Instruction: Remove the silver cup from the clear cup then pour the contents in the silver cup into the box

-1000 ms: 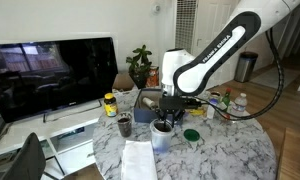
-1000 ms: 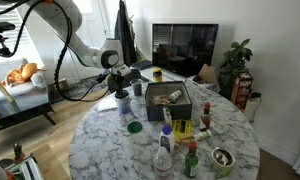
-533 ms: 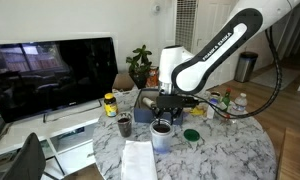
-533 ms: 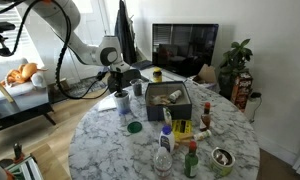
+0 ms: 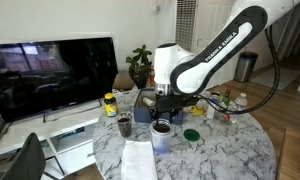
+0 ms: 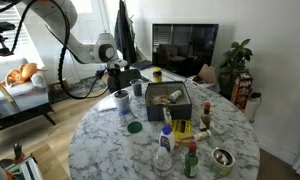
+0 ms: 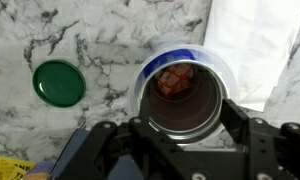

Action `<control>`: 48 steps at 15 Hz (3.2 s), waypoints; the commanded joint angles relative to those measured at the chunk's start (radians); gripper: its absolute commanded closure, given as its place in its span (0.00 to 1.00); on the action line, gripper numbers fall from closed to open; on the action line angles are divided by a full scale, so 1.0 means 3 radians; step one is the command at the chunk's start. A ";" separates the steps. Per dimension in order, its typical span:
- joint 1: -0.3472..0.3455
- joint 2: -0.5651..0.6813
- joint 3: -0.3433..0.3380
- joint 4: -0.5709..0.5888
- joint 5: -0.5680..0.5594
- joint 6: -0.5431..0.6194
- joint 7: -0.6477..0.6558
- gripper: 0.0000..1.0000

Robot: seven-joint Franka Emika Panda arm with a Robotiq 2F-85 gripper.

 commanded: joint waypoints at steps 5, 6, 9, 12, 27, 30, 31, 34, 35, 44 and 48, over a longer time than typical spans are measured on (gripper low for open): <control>0.0026 0.0115 0.0072 0.0134 -0.0219 -0.0169 -0.0742 0.29; 0.0032 0.0130 0.0073 0.0154 -0.0225 -0.0164 -0.0812 0.25; 0.0055 0.0189 0.0067 0.0251 -0.0239 -0.0162 -0.1006 0.25; 0.0073 0.0260 0.0053 0.0346 -0.0241 -0.0190 -0.1166 0.32; 0.0107 0.0527 -0.0014 0.0540 -0.0189 -0.0246 -0.1477 0.82; 0.0110 0.0493 -0.0019 0.0529 -0.0186 -0.0246 -0.1470 1.00; 0.0134 0.0458 -0.0040 0.0513 -0.0208 -0.0254 -0.1417 1.00; 0.0209 0.0346 -0.0102 0.0472 -0.0287 -0.0284 -0.1305 0.99; 0.0253 0.0296 -0.0139 0.0453 -0.0341 -0.0289 -0.1242 0.99; 0.0351 -0.0185 -0.0170 0.0358 -0.0792 -0.0566 -0.0702 0.99; 0.0239 -0.0612 -0.0086 0.0202 -0.0759 -0.0693 -0.0543 0.99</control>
